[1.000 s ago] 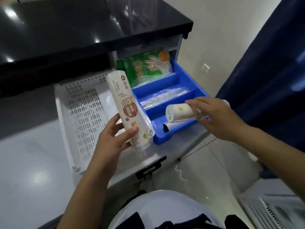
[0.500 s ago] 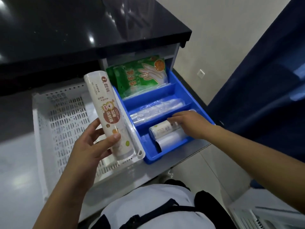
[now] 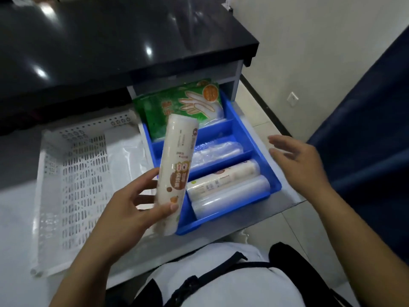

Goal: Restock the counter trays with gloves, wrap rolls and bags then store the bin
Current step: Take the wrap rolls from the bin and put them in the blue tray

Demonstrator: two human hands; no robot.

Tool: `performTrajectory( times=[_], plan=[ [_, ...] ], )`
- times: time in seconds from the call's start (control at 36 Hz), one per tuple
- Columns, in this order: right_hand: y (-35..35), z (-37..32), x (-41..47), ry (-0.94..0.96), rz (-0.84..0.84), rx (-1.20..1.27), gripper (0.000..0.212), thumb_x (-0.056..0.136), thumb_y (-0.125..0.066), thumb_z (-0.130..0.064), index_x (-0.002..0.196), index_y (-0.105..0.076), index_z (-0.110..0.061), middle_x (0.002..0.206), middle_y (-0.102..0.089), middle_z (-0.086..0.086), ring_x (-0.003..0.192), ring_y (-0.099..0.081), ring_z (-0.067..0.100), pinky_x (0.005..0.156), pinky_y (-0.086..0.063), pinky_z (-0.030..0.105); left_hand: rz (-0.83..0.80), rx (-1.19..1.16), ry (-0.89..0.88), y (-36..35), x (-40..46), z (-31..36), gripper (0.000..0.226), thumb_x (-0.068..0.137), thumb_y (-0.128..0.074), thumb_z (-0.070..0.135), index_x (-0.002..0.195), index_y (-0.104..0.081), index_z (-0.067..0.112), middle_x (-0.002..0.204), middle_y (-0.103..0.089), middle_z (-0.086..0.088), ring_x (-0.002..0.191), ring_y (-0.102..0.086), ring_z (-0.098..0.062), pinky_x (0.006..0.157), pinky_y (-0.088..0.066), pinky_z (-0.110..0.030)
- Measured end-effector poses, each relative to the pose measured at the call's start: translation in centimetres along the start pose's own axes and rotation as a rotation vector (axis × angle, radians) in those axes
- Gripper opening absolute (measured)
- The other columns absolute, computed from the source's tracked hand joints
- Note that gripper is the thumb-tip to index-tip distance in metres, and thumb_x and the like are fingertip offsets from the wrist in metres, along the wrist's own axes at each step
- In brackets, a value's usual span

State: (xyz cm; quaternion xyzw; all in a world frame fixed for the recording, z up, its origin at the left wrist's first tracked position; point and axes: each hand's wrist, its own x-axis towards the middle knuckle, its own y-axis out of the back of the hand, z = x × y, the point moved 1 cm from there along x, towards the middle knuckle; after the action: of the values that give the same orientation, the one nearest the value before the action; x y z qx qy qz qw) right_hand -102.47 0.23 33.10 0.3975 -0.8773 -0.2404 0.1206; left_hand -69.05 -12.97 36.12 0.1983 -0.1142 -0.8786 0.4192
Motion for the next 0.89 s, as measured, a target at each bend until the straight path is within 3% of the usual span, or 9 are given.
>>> performTrajectory(
  times=[0.06,0.11,0.22,0.33,0.44,0.61,0.67,0.78,0.89],
  plan=[
    [0.7,0.8,-0.7,-0.055,0.073,0.108,0.028,0.092,-0.064,-0.025,0.118,-0.068,-0.035,0.115,-0.068,-0.019,0.105,-0.061,-0.007,0.087,-0.049,0.020,-0.004,0.100,-0.017,-1.3,0.1,0.5,0.072,0.064,-0.088,0.036,0.121,-0.055,0.065,0.110,-0.069,0.026,0.092,-0.071,-0.002,0.068,-0.059,-0.028],
    [1.1,1.7,-1.4,-0.088,0.054,0.142,0.027,0.093,-0.064,-0.025,0.117,-0.067,-0.035,0.113,-0.068,-0.018,0.103,-0.062,-0.007,0.081,-0.048,0.016,-0.012,0.190,-0.024,-2.5,0.4,1.0,0.072,0.067,-0.088,0.028,0.119,-0.056,0.066,0.108,-0.068,0.026,0.090,-0.070,-0.004,0.074,-0.060,-0.033],
    [1.7,2.9,-2.3,-0.125,-0.001,0.161,0.028,0.094,-0.063,-0.027,0.120,-0.065,-0.036,0.122,-0.066,-0.012,0.111,-0.061,0.008,0.079,-0.046,0.011,-0.069,0.435,-0.050,-4.7,1.4,2.6,0.067,0.068,-0.085,0.038,0.117,-0.052,0.071,0.102,-0.068,0.032,0.088,-0.066,0.001,0.077,-0.055,-0.031],
    [1.9,3.7,-3.4,-0.112,-0.095,0.150,0.029,0.094,-0.061,-0.030,0.122,-0.064,-0.039,0.126,-0.062,-0.018,0.112,-0.058,0.004,0.072,-0.045,0.002,-0.097,0.776,-0.047,-7.3,2.5,3.6,0.061,0.074,-0.075,0.049,0.126,-0.047,0.065,0.111,-0.069,0.021,0.096,-0.065,-0.008,0.077,-0.052,-0.032],
    [1.5,3.6,-4.1,0.017,-0.234,0.090,0.032,0.092,-0.064,-0.029,0.119,-0.058,-0.046,0.120,-0.052,-0.036,0.109,-0.052,-0.014,0.082,-0.040,0.004,-0.067,0.913,-0.080,-10.2,4.2,3.8,0.055,0.082,-0.067,0.050,0.133,-0.048,0.057,0.125,-0.067,0.018,0.110,-0.062,-0.016,0.076,-0.047,-0.031],
    [1.1,2.9,-3.8,0.271,-0.402,-0.200,0.046,0.091,-0.065,-0.029,0.136,-0.054,-0.031,0.145,-0.047,-0.012,0.133,-0.039,0.006,0.112,-0.033,0.030,-0.079,0.725,-0.102,-12.4,5.8,3.5,0.051,0.086,-0.073,0.022,0.134,-0.061,0.032,0.131,-0.066,0.009,0.120,-0.058,-0.017,0.098,-0.047,-0.035],
    [0.8,2.8,-3.7,0.346,-0.447,-0.318,0.048,0.092,-0.059,-0.036,0.139,-0.048,-0.033,0.150,-0.042,-0.010,0.141,-0.031,0.010,0.117,-0.026,0.040,-0.086,0.764,-0.112,-12.7,5.5,3.0,0.054,0.090,-0.068,0.021,0.141,-0.054,0.032,0.139,-0.059,0.009,0.127,-0.053,-0.019,0.105,-0.043,-0.041],
    [-0.1,2.9,-3.6,0.423,-0.512,-0.567,0.053,0.094,-0.045,-0.049,0.145,-0.033,-0.036,0.159,-0.026,-0.008,0.150,-0.010,0.017,0.119,-0.007,0.053,0.017,0.956,-0.073,-13.9,3.2,1.5,0.064,0.093,-0.060,0.024,0.151,-0.034,0.034,0.161,-0.028,0.000,0.145,-0.030,-0.026,0.116,-0.025,-0.045],
    [-0.4,3.0,-3.8,0.474,-0.503,-0.695,0.061,0.093,-0.040,-0.057,0.148,-0.025,-0.037,0.161,-0.021,-0.005,0.150,-0.007,0.021,0.114,0.000,0.063,0.271,0.807,-0.119,-15.0,0.7,0.8,0.048,0.092,-0.059,0.025,0.139,-0.056,0.017,0.149,-0.047,-0.010,0.135,-0.044,-0.034,0.112,-0.034,-0.051]
  ],
)
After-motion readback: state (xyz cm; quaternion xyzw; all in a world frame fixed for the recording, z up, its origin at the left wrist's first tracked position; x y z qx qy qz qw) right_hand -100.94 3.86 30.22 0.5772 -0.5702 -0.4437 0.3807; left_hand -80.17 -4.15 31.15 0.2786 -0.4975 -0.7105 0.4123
